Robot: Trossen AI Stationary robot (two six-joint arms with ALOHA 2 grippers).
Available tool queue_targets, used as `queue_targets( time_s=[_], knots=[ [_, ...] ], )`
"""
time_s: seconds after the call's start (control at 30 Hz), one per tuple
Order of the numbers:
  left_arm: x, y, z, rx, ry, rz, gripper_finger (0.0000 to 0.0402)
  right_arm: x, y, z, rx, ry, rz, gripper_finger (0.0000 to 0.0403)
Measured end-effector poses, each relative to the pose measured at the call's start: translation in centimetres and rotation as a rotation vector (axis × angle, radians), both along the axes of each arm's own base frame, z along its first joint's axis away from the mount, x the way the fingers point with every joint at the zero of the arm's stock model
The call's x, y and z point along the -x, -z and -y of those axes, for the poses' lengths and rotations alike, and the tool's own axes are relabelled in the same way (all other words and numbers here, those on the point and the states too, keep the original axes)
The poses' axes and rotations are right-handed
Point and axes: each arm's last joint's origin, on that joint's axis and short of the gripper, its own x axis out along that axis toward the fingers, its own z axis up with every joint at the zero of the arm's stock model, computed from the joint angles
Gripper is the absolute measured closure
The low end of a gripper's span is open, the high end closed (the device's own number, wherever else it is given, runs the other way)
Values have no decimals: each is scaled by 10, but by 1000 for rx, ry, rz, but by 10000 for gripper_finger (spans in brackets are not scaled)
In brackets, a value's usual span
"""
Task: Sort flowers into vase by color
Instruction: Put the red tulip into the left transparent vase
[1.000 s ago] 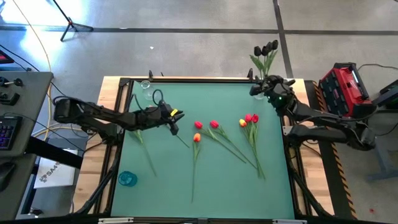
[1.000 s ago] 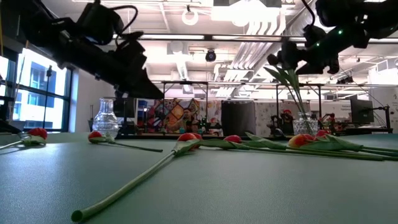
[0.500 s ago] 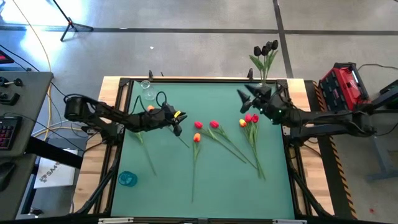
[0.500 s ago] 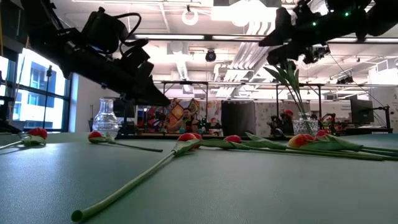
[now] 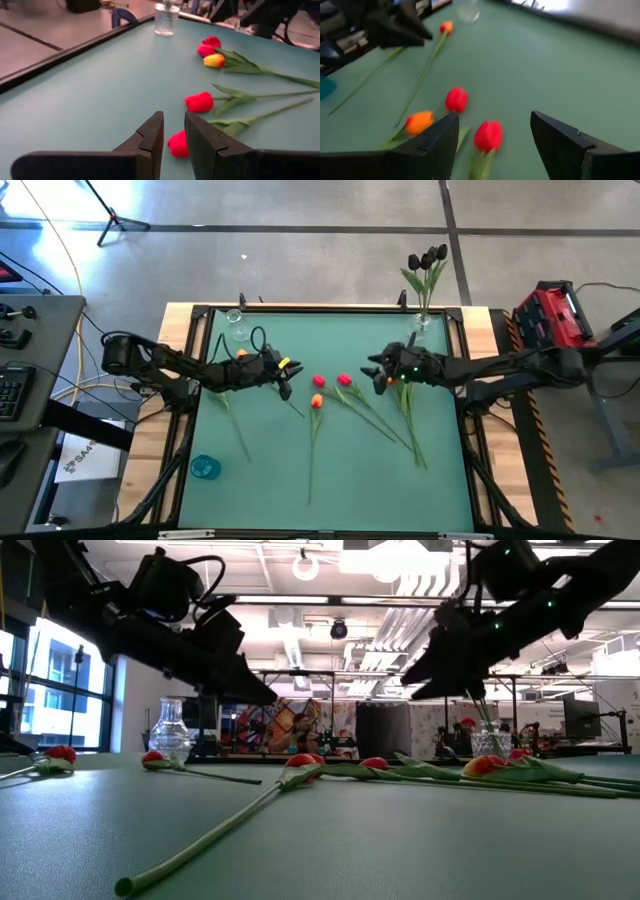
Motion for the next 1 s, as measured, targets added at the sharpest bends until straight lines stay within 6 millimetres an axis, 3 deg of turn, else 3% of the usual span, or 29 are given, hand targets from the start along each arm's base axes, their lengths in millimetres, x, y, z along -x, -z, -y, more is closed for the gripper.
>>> queue_targets(
  time_s=[0.27,0.43,0.77,1.0],
  knots=[
    [0,0,1,17,12,9,335,-18,40,-5,-104,-40,-102,167],
    [-3,-2,10,3,112,24,335,-31,56,-14,-105,-53,-99,174],
    [-4,-7,13,-73,211,38,335,-66,57,-13,-6,-157,-489,263],
    [-3,-8,8,-73,187,42,335,-80,53,-1,33,-206,-570,313]
  ],
)
